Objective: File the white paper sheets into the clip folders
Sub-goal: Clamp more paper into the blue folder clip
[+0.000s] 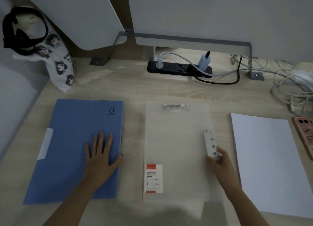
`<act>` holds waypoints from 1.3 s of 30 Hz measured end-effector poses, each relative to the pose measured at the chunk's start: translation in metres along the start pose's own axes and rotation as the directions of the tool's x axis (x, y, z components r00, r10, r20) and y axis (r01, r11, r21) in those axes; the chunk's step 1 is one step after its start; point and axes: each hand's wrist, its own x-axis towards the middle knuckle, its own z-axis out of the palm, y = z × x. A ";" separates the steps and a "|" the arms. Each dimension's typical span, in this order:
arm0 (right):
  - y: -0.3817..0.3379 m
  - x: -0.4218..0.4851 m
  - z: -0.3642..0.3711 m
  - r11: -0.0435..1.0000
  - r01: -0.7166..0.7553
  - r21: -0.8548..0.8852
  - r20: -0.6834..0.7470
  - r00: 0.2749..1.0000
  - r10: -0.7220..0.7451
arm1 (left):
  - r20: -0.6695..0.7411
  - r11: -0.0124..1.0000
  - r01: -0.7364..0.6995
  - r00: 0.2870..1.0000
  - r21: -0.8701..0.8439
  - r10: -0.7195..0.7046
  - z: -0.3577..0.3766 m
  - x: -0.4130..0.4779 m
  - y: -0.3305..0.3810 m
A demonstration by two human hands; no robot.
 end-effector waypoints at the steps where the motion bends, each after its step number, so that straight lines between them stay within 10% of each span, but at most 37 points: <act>1: 0.001 0.001 0.003 0.997 0.016 -0.078 -0.050 0.999 -0.020 | -0.006 0.997 -0.012 1.000 -0.073 0.012 -0.002 -0.001 0.010; 7: -0.017 -0.013 0.007 0.995 -0.020 -0.101 -0.086 0.996 0.011 | 0.257 0.795 0.090 0.963 -0.600 0.085 -0.007 -0.024 0.114; 17: -0.130 -0.106 -0.008 0.891 0.178 0.417 0.210 0.935 -0.285 | 0.492 0.560 0.324 0.853 -0.762 0.176 -0.080 -0.006 0.119; 22: -0.151 -0.121 0.062 0.908 0.310 0.283 0.437 0.801 -0.410 | 0.333 0.336 0.227 0.892 -0.914 0.305 -0.131 -0.002 0.124; 29: -0.145 -0.110 0.121 0.941 0.317 0.120 0.707 0.638 -0.305 | 0.146 0.237 0.116 0.983 -0.965 0.114 -0.168 -0.014 0.061; 34: -0.105 -0.065 0.147 0.909 0.367 -0.199 0.650 0.743 -0.158 | 0.078 0.260 0.095 0.994 -0.961 -0.075 -0.166 -0.022 0.006; 39: -0.072 -0.027 0.146 0.560 0.448 -0.697 0.492 0.867 -0.082 | -0.005 0.407 0.158 0.928 -0.900 -0.371 -0.138 -0.022 -0.040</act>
